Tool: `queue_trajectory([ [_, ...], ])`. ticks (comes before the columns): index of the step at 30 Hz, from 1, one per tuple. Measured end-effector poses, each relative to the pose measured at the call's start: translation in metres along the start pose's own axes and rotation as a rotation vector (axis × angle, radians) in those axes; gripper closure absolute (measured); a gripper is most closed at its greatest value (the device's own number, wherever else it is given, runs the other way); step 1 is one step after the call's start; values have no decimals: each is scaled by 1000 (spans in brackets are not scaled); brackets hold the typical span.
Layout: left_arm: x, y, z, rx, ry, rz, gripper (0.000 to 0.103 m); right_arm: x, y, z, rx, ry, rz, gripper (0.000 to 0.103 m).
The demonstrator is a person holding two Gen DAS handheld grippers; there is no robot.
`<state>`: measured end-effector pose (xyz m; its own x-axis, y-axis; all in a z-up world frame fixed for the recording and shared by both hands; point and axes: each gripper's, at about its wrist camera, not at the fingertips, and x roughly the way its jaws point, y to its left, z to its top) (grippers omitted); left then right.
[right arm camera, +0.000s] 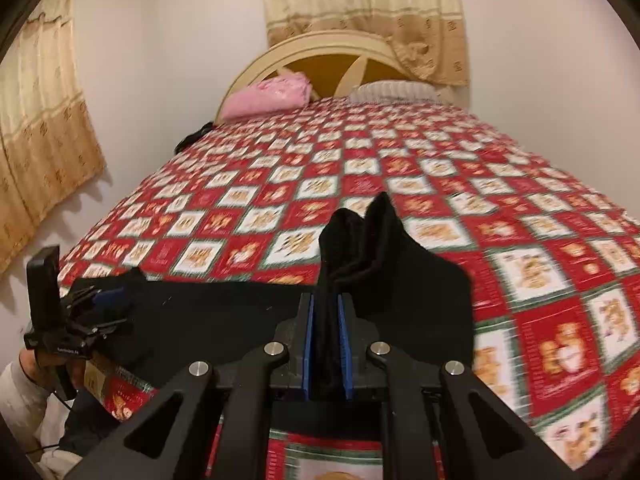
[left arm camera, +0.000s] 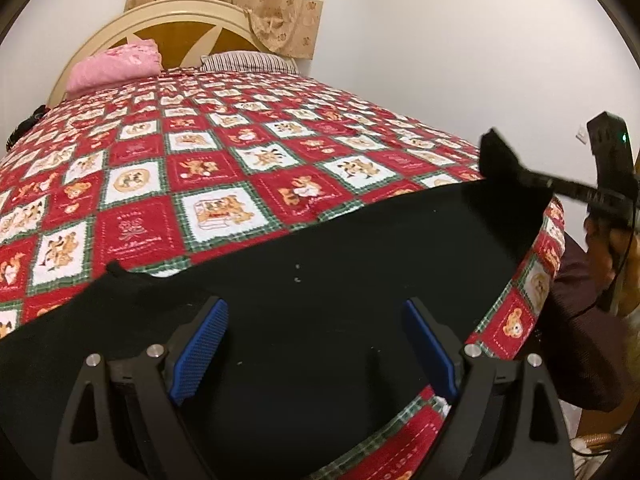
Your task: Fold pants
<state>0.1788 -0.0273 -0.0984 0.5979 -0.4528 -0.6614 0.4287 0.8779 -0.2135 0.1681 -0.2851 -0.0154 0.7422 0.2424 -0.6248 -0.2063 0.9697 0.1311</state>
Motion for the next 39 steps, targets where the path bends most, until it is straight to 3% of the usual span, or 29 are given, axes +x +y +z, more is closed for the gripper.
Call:
queue_trajectory([
  [12,23,-43,16,49,19,-57,12,50,33,-38,-111,112,13,91],
  [14,30,-53,21,52,33,-84,12,51,33,-44,-115,119,33,85],
  [16,38,-60,27,48,41,-99,12,48,34,-48,-133,135,75,64],
  [18,45,-70,32,51,50,-120,12,41,36,-51,-149,145,135,61],
  [24,59,-90,45,32,55,-166,12,14,15,-58,-120,66,183,61],
  [26,62,-92,49,23,54,-161,12,12,4,-58,-66,39,157,61],
  [33,65,-101,56,5,50,-158,12,26,28,-65,-127,73,205,62],
  [34,65,-103,57,6,51,-162,12,32,29,-68,-129,90,192,64],
  [36,68,-107,58,7,55,-168,12,42,34,-75,-137,116,133,81],
  [39,73,-112,60,0,64,-184,12,33,37,-75,-160,109,151,84],
])
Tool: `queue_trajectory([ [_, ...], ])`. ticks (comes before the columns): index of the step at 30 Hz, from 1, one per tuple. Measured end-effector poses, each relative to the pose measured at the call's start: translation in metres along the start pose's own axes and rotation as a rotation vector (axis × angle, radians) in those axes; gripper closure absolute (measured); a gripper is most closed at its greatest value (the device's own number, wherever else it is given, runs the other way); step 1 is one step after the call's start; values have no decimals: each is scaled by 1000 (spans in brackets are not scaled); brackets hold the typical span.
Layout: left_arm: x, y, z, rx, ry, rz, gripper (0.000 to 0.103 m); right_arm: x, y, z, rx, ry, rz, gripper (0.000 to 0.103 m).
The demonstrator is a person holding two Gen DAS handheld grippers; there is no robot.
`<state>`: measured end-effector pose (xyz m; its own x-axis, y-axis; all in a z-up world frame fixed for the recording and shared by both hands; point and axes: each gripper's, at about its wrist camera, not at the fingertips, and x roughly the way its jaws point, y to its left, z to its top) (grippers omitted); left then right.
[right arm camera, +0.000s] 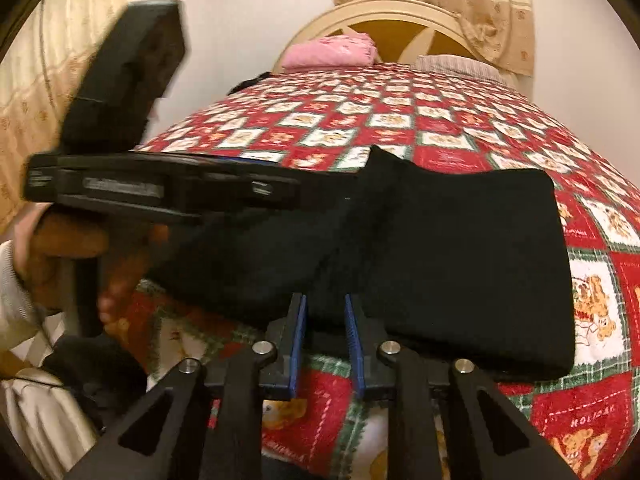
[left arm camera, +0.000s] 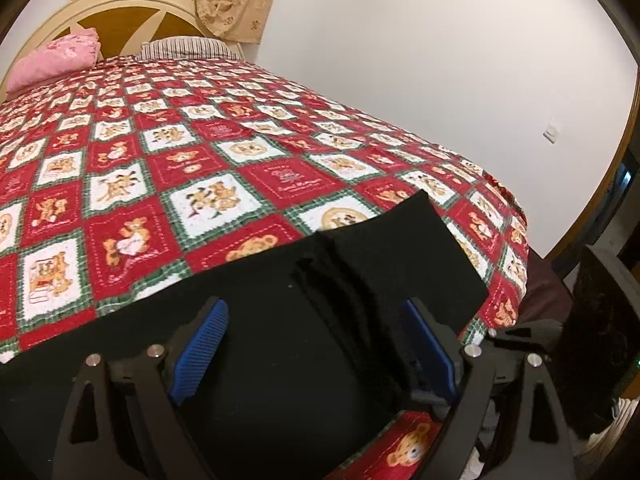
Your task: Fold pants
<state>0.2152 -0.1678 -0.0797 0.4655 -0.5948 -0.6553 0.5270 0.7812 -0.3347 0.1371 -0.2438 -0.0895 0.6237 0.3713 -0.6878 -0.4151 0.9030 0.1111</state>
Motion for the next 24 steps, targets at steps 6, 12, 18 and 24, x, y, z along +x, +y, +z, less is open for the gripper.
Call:
queue_trajectory([
  [6,17,-10,-1,7,30,-23,15,-8,-7,-6,-53,-2,49,83],
  [12,29,-15,-5,-18,51,-50,32,-39,-37,-7,-3,-89,196,68],
  [18,34,-26,-3,2,48,-54,80,-30,-24,-21,-55,-54,237,67],
  [24,8,-14,-1,-21,15,-75,90,-28,2,-28,-147,-28,292,64],
])
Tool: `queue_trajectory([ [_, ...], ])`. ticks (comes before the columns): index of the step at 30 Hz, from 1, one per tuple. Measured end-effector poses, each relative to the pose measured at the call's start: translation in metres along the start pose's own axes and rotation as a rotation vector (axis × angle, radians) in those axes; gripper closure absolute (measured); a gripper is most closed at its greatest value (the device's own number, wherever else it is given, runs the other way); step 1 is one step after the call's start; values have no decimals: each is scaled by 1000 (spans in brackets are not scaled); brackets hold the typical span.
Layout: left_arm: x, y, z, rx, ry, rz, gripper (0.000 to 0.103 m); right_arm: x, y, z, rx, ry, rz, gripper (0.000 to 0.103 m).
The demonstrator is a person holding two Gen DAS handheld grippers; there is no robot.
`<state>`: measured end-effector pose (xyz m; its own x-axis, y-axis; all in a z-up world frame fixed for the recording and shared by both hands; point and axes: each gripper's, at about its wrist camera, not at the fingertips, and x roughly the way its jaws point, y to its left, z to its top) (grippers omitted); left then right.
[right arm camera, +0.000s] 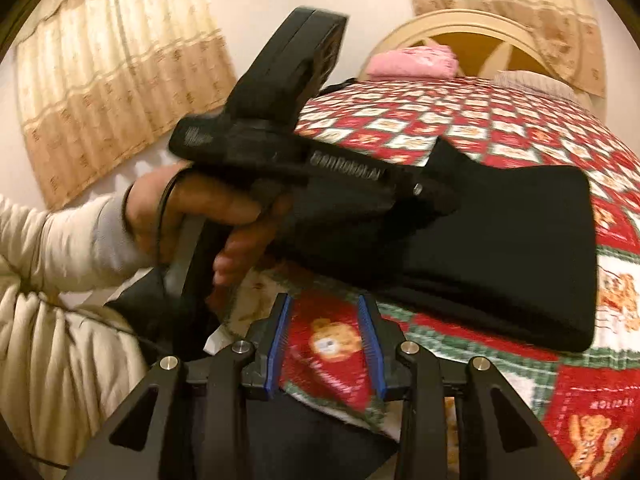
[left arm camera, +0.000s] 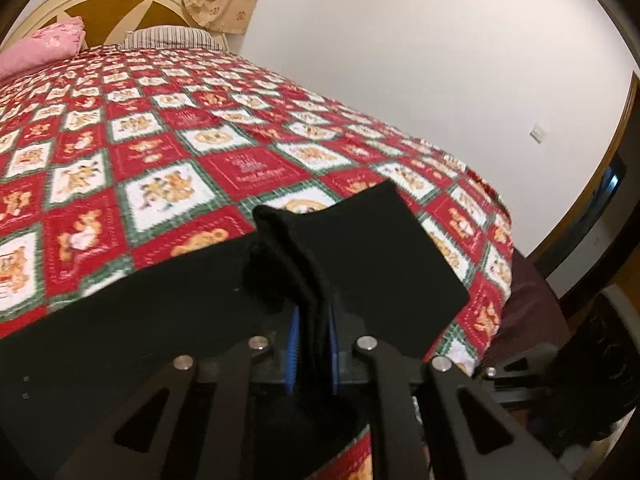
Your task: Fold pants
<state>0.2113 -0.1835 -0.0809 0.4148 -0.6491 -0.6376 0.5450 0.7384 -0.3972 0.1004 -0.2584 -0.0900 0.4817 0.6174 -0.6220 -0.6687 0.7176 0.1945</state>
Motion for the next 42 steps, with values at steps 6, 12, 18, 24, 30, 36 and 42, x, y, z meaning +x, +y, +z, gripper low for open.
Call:
queue_trajectory([
  [6,-37,30,-1,-58,-28,26,90,11,4,-2,-4,31,10,56],
  [12,-59,66,-15,-117,-33,96,90,16,6,-5,5,50,10,56],
  [18,-63,86,-32,-168,-16,114,90,19,13,-7,-7,70,4,55],
  [24,-67,91,-38,-187,-20,119,90,25,16,-8,-6,89,3,55],
  [30,-52,99,-48,-158,6,193,90,24,18,-8,-6,81,-2,55],
  [36,-53,100,-53,-136,1,204,88,16,10,-1,21,34,-35,48],
  [42,-51,95,-53,-96,3,246,84,-4,-3,36,70,-82,-79,45],
])
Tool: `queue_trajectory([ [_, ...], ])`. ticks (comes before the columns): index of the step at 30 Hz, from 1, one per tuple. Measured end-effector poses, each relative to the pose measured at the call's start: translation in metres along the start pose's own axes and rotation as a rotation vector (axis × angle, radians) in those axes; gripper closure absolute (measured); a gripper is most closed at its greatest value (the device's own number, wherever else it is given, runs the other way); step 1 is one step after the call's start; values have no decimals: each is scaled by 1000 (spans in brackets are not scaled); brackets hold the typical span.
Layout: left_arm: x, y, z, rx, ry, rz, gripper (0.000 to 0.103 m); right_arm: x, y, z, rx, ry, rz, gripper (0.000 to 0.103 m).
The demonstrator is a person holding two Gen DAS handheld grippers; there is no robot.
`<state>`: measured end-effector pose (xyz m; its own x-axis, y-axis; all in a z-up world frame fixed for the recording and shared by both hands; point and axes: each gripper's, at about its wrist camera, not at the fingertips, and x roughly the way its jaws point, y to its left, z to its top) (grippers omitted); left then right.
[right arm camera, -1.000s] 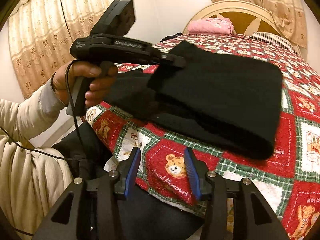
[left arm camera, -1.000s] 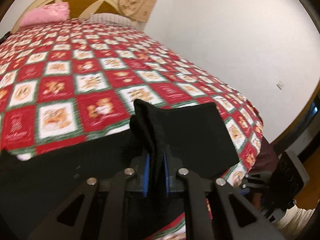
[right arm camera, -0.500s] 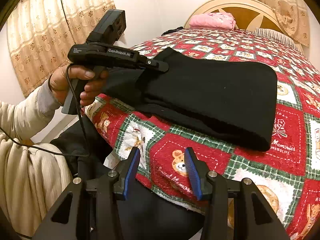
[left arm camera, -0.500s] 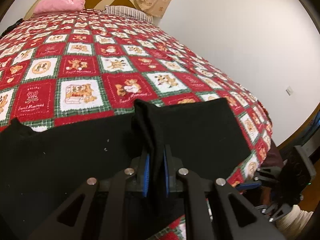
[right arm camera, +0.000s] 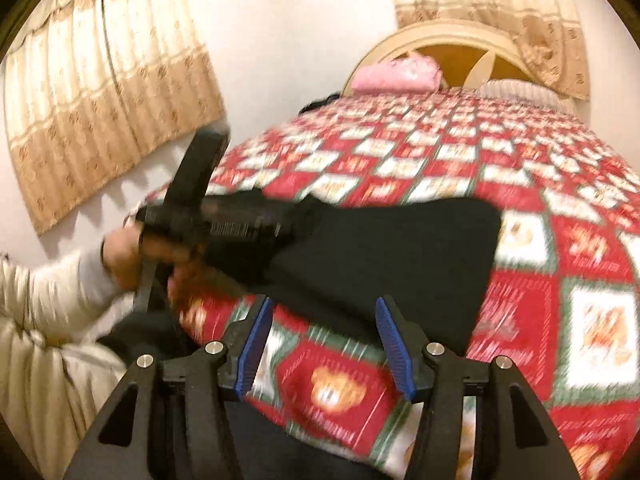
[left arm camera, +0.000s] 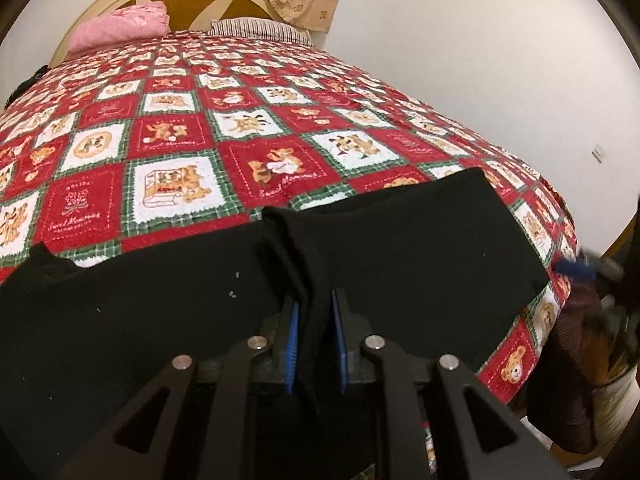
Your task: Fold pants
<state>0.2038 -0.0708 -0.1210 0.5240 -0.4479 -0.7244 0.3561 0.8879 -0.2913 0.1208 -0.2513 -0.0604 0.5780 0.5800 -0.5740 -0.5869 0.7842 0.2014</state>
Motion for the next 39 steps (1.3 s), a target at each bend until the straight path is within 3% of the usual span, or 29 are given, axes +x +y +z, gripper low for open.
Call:
queue_trajectory([
  [6,-1,1,-1,-7,0,-4,84,11,-35,31,114,-52,-54,41],
  [12,3,2,0,-12,8,-5,84,52,-68,31,207,59,-86,40],
  [18,3,2,0,-19,2,-8,83,40,-62,29,224,32,-115,40],
  [23,2,3,-2,-24,-6,-2,75,27,-28,15,140,43,-77,40],
  [27,-3,2,-3,-10,-4,3,63,39,-21,-7,102,101,-117,40],
  [31,-35,7,-6,13,-54,32,50,35,-20,-3,117,90,-114,40],
  [36,-87,52,-17,14,-116,168,45,27,-5,2,63,50,-132,40],
  [39,-125,100,-32,-16,-130,332,45,27,11,2,0,27,-125,40],
])
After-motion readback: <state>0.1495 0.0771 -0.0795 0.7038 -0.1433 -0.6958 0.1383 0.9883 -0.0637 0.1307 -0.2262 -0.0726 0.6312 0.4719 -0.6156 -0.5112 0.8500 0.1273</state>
